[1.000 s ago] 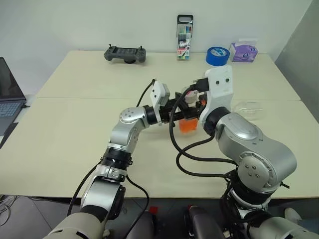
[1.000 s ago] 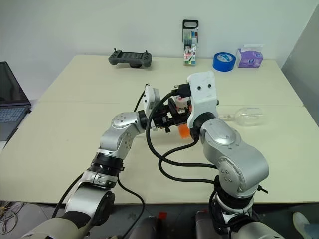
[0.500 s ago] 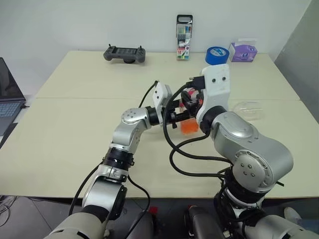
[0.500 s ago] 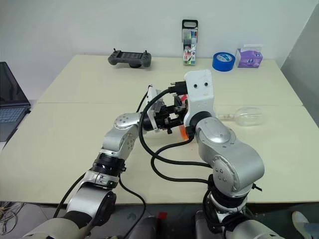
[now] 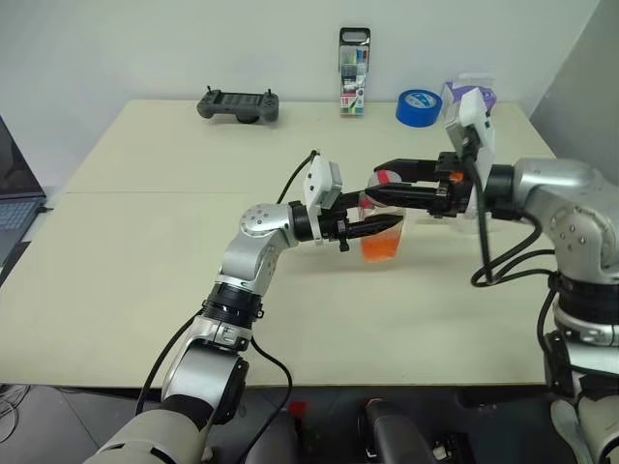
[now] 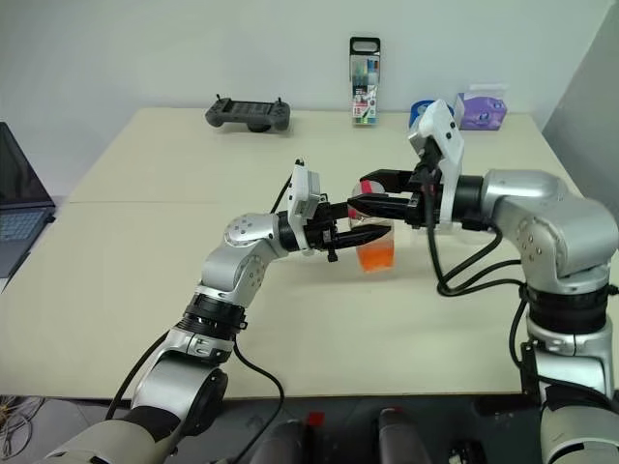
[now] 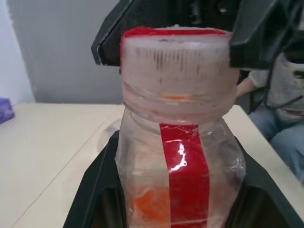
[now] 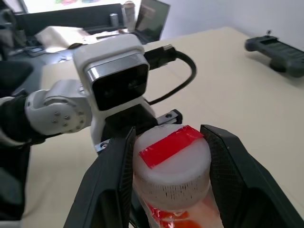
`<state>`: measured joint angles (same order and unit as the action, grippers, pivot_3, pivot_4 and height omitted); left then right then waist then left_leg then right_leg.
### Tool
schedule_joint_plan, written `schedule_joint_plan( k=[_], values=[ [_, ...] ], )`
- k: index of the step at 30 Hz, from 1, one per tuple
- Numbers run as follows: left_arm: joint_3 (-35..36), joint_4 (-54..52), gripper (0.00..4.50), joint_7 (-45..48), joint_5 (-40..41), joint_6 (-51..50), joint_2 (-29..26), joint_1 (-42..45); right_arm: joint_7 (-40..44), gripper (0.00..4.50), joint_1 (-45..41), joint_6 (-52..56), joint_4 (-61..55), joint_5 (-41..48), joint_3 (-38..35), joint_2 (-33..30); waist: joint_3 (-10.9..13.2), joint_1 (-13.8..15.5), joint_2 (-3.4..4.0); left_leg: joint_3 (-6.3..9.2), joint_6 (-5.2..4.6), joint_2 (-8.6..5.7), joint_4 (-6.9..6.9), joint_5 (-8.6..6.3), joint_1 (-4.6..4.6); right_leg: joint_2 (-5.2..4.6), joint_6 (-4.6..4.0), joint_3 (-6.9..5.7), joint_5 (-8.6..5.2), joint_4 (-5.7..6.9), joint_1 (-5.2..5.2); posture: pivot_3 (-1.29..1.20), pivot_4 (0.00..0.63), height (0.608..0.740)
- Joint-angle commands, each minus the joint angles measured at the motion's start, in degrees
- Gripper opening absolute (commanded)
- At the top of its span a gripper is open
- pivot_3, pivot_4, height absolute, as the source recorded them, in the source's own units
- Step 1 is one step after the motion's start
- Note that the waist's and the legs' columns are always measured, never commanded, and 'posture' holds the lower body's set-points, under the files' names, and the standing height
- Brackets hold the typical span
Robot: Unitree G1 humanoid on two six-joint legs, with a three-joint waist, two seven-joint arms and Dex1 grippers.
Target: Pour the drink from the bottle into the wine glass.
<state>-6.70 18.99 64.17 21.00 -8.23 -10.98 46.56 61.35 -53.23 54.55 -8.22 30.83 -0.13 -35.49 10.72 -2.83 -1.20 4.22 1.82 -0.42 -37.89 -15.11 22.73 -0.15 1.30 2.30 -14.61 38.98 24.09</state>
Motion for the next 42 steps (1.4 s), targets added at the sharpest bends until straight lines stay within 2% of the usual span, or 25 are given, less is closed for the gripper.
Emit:
schedule_joint_plan(
  k=[1,5,10,13,17,21,24,27,30,35,42],
  values=[
    [1.56,-0.75,1.84,-2.11,0.06,-0.22,-0.38,0.19,6.7,1.84,-4.16,-6.63,4.63,-0.59,4.7,0.73,0.0,-0.2,0.0,0.03,0.0,0.01,0.0,0.0,-0.01,0.01,0.0,-0.02,0.0,0.0,-0.01,0.0,0.15,0.74],
    [1.59,-1.76,1.84,-2.71,0.11,-0.44,-0.51,-0.51,3.45,1.84,-7.14,-6.06,8.61,-2.01,4.84,2.14,0.0,-0.21,0.01,0.15,0.01,0.11,-0.01,0.0,0.04,0.02,-0.02,-0.08,0.01,0.05,0.05,0.0,0.15,0.74],
    [1.53,-1.28,1.83,-2.76,-0.1,-0.16,-0.37,-0.29,0.51,3.56,-7.57,-9.09,8.78,-4.17,4.33,2.62,0.01,0.51,0.02,0.27,0.02,0.02,-0.02,0.01,0.16,-0.14,-0.01,-0.04,0.01,-0.03,0.08,0.0,0.15,0.74],
    [1.54,-0.73,1.83,-2.57,-0.26,0.06,-0.17,0.08,-4.84,4.5,-7.11,-10.5,7.33,-5.97,2.88,3.09,0.01,1.0,0.02,0.22,0.03,-0.12,-0.08,0.01,0.17,-0.33,-0.01,0.04,0.01,-0.09,0.07,0.0,0.15,0.74],
    [1.37,-0.44,1.83,-2.12,-0.33,0.23,-0.15,0.13,-15.68,4.5,-4.32,-6.48,0.04,-5.91,-0.49,5.07,0.01,1.16,0.02,0.27,0.04,-0.13,-0.1,0.02,0.18,-0.49,-0.01,0.02,0.01,-0.05,0.07,0.0,0.15,0.74],
    [1.41,-0.12,1.83,-1.96,-0.36,0.25,-0.27,0.23,-26.66,4.5,0.58,0.57,-13.47,-6.16,-1.95,7.33,0.01,1.17,0.02,0.38,0.04,-0.06,-0.05,0.02,0.19,-0.53,0.0,-0.06,0.0,-0.03,0.08,0.0,0.15,0.74],
    [1.38,0.19,1.83,-1.59,-0.46,0.21,-0.62,0.3,-34.9,4.5,3.14,9.94,-24.34,-4.33,-4.99,10.99,0.01,1.01,0.02,0.34,0.04,-0.03,-0.04,0.02,0.19,-0.51,0.0,-0.03,0.01,0.02,0.13,0.0,0.15,0.74],
    [1.38,1.1,1.83,-1.24,-0.76,0.4,-0.98,0.69,-42.67,4.5,5.05,16.76,-32.02,-5.76,-5.26,14.46,0.01,1.05,0.03,0.4,0.05,-0.03,-0.06,0.02,0.17,-0.49,-0.01,-0.06,0.01,0.04,0.09,0.0,0.15,0.74],
    [1.29,2.14,1.83,-0.96,-1.13,0.82,-1.24,1.14,-51.21,4.5,7.53,21.07,-37.9,-8.86,-2.56,19.51,0.01,1.07,0.03,0.37,0.05,-0.04,-0.08,0.03,0.15,-0.46,-0.01,-0.04,0.01,0.05,0.08,0.0,0.15,0.74],
    [1.2,3.77,1.83,-0.39,-1.83,1.56,-1.28,1.85,-62.1,4.5,12.31,21.38,-41.49,-14.64,3.61,28.21,0.0,1.02,0.03,0.35,0.07,-0.05,-0.07,0.04,0.16,-0.36,-0.01,-0.02,0.01,0.03,0.09,0.0,0.15,0.74],
    [1.24,5.34,1.83,0.12,-2.25,2.31,-1.14,2.97,-67.52,4.5,14.42,17.55,-39.52,-20.98,8.78,29.73,0.0,0.98,0.03,0.33,0.08,-0.1,-0.08,0.05,0.15,-0.28,0.0,-0.02,0.01,0.02,0.07,0.0,0.15,0.74]
  ],
)
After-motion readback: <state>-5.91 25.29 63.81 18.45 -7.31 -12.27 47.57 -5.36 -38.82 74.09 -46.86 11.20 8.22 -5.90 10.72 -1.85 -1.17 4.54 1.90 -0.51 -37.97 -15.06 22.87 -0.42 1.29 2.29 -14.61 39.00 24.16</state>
